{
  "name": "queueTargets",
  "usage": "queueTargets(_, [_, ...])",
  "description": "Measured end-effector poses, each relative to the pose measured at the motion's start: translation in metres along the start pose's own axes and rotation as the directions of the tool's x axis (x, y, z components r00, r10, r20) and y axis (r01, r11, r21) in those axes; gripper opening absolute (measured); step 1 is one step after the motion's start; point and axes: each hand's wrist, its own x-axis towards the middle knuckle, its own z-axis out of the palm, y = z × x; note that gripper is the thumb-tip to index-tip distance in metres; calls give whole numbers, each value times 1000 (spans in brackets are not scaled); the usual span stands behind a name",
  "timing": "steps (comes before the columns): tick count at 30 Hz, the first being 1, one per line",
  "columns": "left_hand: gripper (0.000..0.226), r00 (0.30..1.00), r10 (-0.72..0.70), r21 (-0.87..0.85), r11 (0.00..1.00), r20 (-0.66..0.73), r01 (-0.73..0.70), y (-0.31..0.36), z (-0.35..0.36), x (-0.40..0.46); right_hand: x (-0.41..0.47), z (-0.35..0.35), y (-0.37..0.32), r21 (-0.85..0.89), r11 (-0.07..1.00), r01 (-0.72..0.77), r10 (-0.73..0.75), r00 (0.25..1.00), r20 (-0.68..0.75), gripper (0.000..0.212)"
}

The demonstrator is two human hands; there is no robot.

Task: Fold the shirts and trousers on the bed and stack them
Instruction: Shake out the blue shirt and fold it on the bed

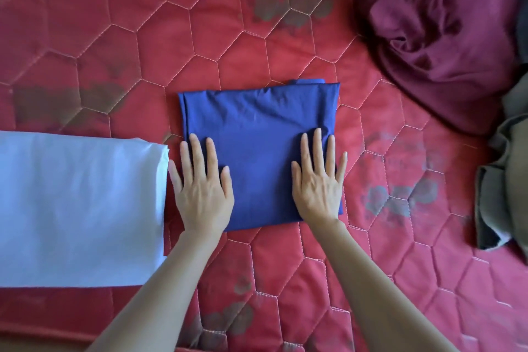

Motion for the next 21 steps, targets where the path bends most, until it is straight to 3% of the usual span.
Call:
queueTargets(2, [59,999,-7,-22,1000,-40,7,8,-8,8,9,-6,-6,29,1000,7,-5,998,-60,53])
queueTargets(5, [57,970,188,-6,982,-154,-191,25,-12,32,38,-13,-25,46,984,175,-165,973,-160,49])
queueTargets(8, [55,908,393,18,919,-143,-394,40,-10,66,78,-14,-41,-7,957,291,-291,954,-66,48])
queueTargets(11, [57,876,479,61,877,-45,-477,35,-2,98,110,-8,-35,-67,946,318,-315,948,51,52])
queueTargets(13, [57,879,476,104,876,-30,-471,25,0,117,124,-6,-26,-59,962,268,-266,963,38,53])
queueTargets(17, [56,938,343,93,937,-48,-338,8,-5,140,138,-3,-20,101,995,-15,10,999,52,55])
queueTargets(21, [54,979,201,40,979,-37,-200,-4,-9,148,146,-3,-15,213,974,-77,60,994,88,54])
